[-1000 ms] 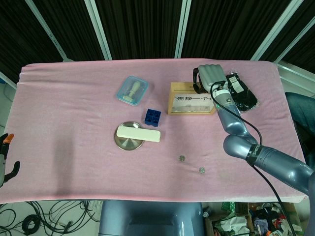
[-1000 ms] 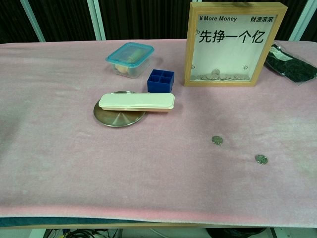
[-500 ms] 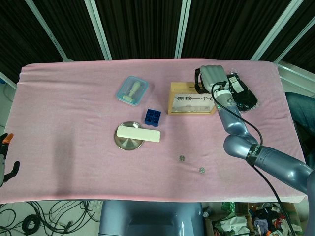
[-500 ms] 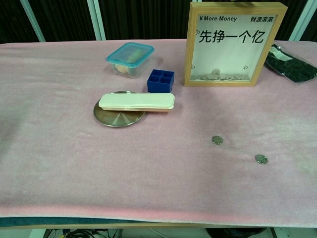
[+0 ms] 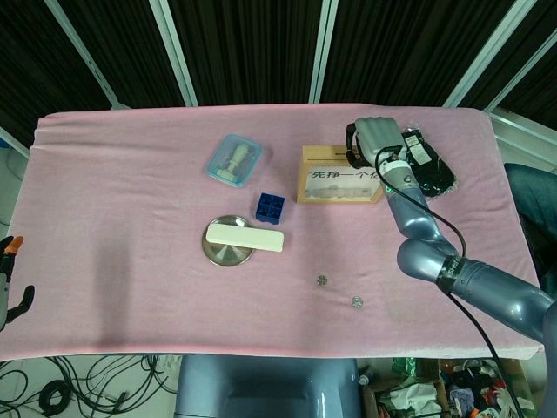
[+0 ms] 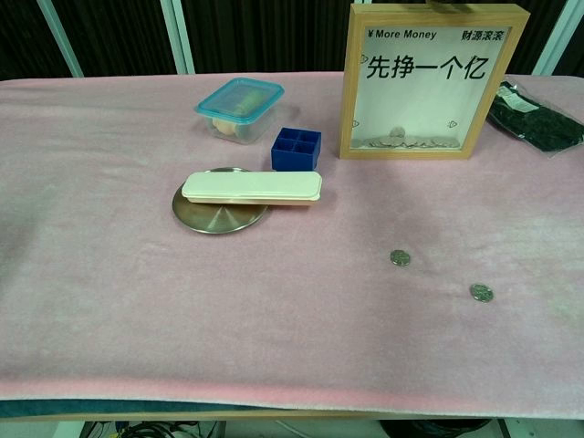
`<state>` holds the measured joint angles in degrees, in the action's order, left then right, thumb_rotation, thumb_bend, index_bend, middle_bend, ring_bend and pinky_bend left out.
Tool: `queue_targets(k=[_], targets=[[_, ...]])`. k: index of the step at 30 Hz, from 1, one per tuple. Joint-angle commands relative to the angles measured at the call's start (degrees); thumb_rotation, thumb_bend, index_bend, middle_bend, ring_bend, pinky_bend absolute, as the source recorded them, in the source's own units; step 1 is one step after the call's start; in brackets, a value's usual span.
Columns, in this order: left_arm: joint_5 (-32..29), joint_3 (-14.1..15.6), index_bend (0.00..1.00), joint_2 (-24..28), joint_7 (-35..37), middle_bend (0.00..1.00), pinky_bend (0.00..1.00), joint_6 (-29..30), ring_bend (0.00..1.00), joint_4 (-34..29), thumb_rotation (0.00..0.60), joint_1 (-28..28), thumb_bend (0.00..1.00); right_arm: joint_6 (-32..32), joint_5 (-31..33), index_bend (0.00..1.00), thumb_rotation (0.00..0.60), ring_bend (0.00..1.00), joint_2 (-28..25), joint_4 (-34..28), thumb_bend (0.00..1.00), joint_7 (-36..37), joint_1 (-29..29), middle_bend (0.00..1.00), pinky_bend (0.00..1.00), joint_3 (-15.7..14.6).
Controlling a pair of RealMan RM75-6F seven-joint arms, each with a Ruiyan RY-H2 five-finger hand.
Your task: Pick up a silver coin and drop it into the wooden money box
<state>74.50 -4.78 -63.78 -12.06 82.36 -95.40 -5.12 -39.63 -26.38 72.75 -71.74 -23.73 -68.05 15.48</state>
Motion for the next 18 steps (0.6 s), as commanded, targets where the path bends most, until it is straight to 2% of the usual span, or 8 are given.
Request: queue_targets(k=[1, 14, 18], targets=[[-0.03, -0.01, 0.07, -0.01, -0.03, 0.04, 0.0, -0.01, 0.0, 0.01, 0.6, -0.01, 0.4, 0.09, 0.08, 0.73, 0.6, 0.82, 0.11, 0.19, 0.41, 0.01, -0.01, 0.75, 0.83, -0.21], [-0.24, -0.08, 0.07, -0.01, -0.11, 0.04, 0.0, -0.05, 0.0, -0.02, 0.6, -0.02, 0.4, 0.71, -0.15, 0.72, 0.6, 0.82, 0.55, 1.31, 0.41, 0.55, -0.02, 0.75, 0.83, -0.87], [-0.32, -0.09, 0.07, 0.01, -0.15, 0.04, 0.0, -0.08, 0.0, -0.05, 0.6, -0.03, 0.4, 1.08, -0.03, 0.63, 0.6, 0.82, 0.4, 1.36, 0.41, 0.4, -0.11, 0.75, 0.83, -1.2]])
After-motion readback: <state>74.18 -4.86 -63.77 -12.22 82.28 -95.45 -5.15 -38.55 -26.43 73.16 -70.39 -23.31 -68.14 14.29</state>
